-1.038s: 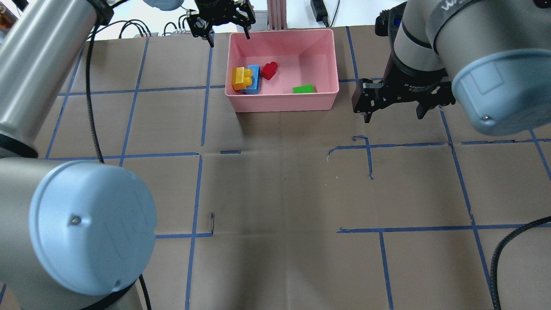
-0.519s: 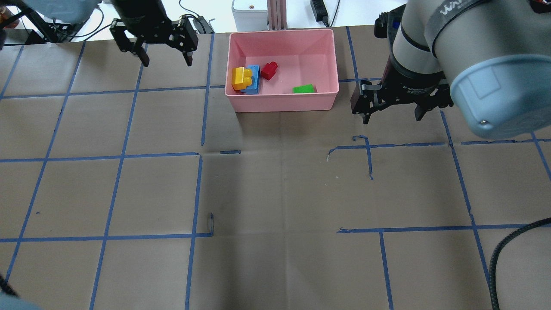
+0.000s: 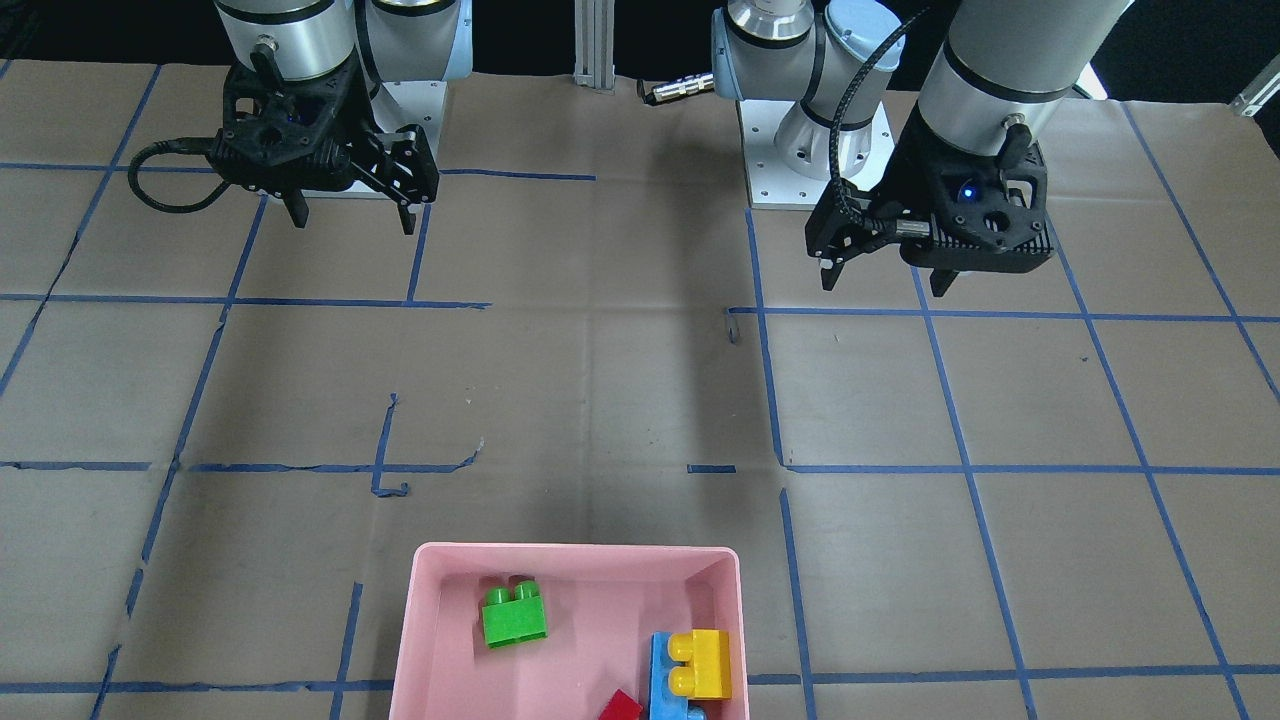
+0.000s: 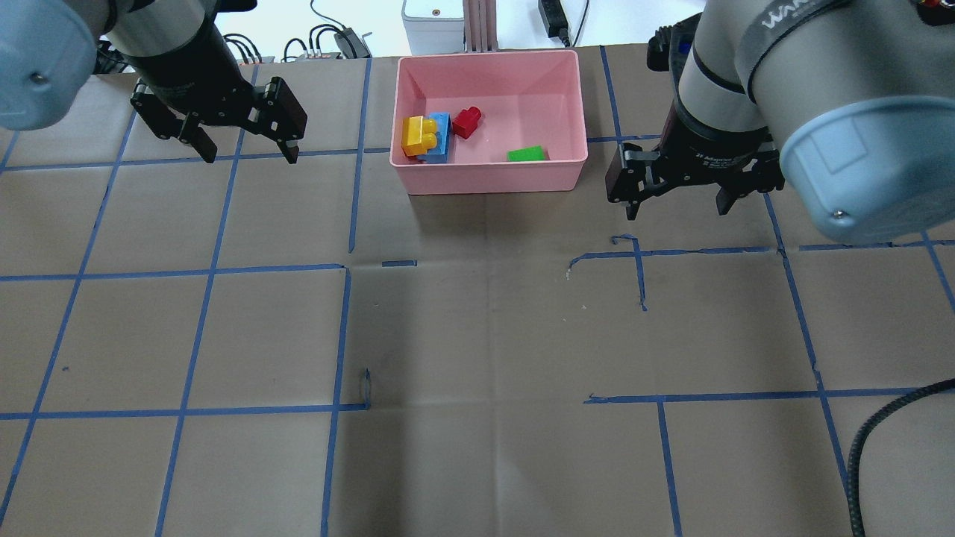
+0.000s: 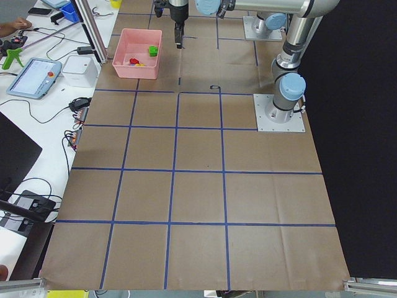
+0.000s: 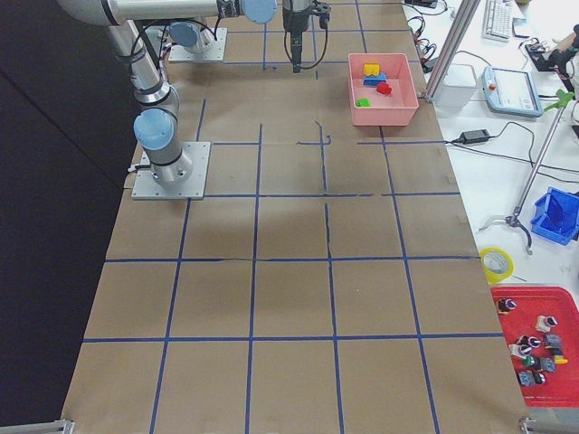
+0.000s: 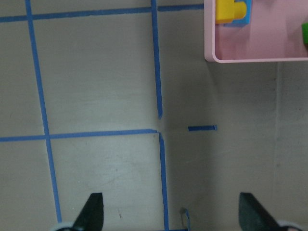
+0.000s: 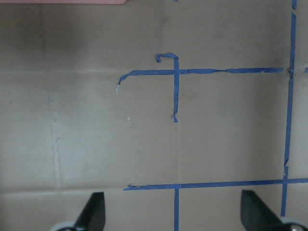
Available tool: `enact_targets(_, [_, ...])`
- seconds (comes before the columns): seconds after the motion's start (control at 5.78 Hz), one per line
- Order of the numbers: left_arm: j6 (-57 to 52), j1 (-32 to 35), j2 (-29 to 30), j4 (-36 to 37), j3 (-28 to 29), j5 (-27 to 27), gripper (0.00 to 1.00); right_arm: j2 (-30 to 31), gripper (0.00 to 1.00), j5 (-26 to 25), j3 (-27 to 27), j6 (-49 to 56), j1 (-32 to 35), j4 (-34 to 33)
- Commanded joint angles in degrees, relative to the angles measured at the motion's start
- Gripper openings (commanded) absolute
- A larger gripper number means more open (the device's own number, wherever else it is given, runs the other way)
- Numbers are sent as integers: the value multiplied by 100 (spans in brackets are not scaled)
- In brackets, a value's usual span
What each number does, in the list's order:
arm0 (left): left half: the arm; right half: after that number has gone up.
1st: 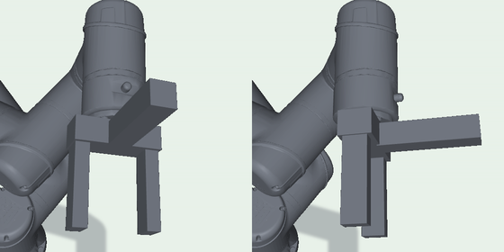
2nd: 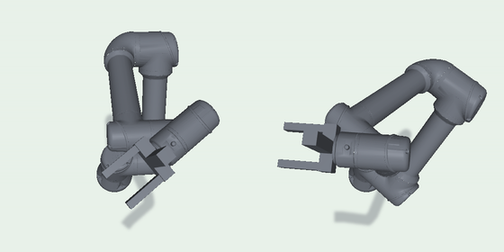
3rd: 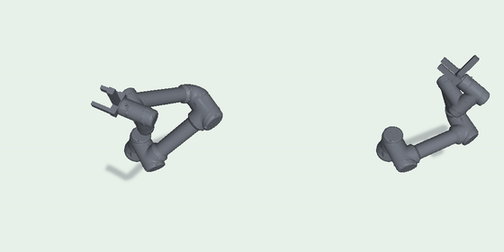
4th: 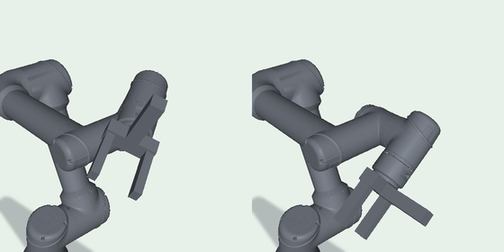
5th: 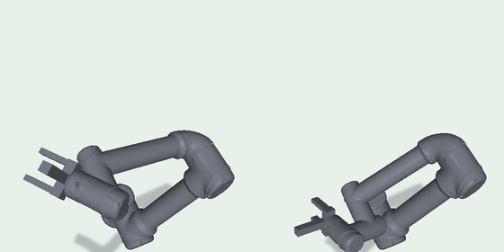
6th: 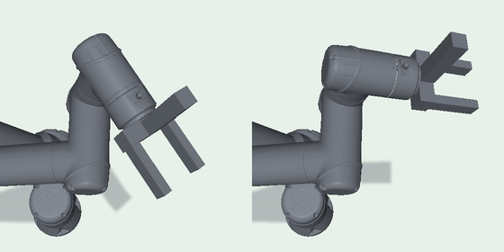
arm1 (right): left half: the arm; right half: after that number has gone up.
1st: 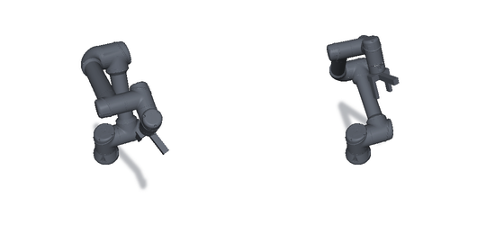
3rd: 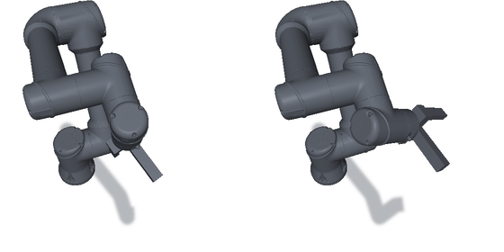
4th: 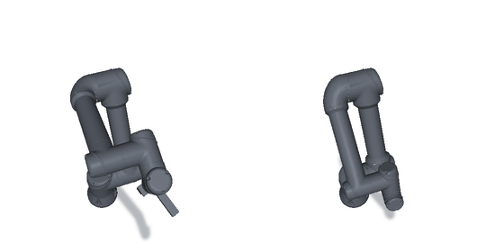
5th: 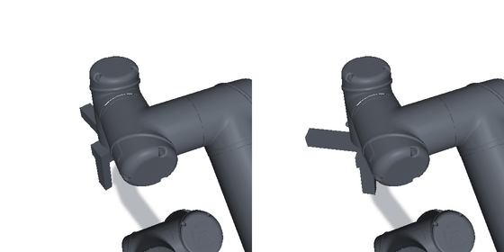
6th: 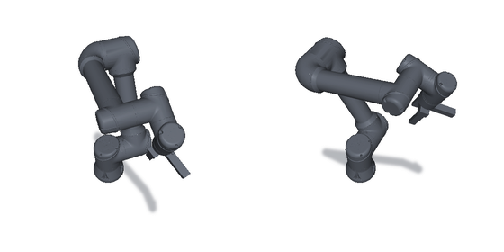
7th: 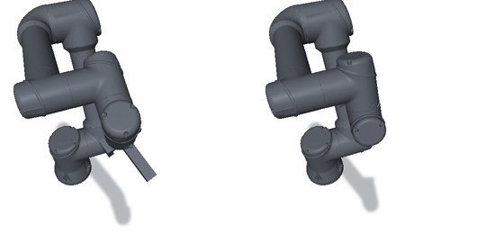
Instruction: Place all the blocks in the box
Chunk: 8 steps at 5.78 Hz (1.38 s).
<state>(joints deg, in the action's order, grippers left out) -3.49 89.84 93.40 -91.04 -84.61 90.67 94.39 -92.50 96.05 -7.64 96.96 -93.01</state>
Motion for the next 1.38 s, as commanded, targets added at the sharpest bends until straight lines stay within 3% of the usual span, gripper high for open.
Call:
enact_targets(0.0, [-3, -2, -120, -1, -29, -6, 99, 0, 100, 144, 19, 0, 16, 11])
enact_targets(1.21, [6, 7, -129, -19, -29, -41, 99, 18, 100, 135, 10, 79, -28, -147])
